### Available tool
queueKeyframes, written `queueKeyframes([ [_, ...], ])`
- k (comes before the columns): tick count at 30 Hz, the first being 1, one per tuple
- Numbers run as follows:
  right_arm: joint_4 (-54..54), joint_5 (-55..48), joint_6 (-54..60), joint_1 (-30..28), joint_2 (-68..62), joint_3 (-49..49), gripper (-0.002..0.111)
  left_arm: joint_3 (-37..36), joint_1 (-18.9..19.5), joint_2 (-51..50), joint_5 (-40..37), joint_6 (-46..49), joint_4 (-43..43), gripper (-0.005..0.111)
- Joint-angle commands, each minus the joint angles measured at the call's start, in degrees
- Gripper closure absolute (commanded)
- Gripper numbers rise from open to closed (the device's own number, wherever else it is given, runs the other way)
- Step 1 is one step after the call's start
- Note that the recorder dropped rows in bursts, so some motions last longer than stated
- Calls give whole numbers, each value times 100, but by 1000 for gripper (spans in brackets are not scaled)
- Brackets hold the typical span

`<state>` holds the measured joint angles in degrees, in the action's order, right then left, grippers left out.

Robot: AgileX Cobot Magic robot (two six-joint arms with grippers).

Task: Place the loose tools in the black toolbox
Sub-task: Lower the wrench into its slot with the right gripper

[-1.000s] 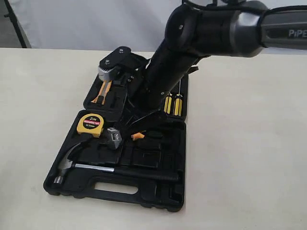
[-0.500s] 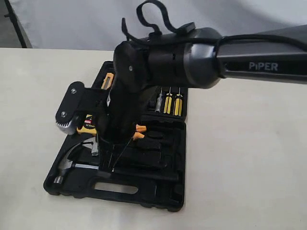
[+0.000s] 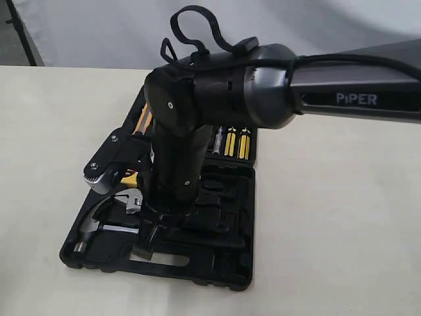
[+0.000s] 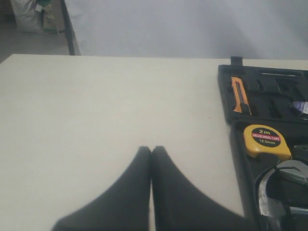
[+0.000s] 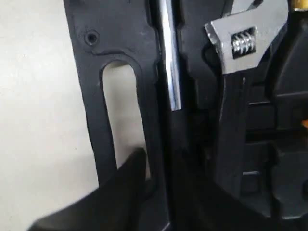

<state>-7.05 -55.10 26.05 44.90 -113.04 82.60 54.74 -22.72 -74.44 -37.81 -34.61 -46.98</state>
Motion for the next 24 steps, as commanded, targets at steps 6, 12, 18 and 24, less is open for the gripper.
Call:
queueKeyframes([
  [6, 547, 561, -273, -23, -1, -7, 62, -53, 19, 46, 97, -59, 78, 105],
  [12, 1028, 1314, -1271, -151, -198, -7, 77, -53, 19, 46, 97, -59, 78, 105],
  [18, 705, 1649, -1466, -150, -367, -7, 108, -53, 19, 46, 97, -59, 78, 105],
  [24, 444, 1927, -1616, -150, -479, -7, 106, -53, 19, 46, 97, -59, 78, 105],
])
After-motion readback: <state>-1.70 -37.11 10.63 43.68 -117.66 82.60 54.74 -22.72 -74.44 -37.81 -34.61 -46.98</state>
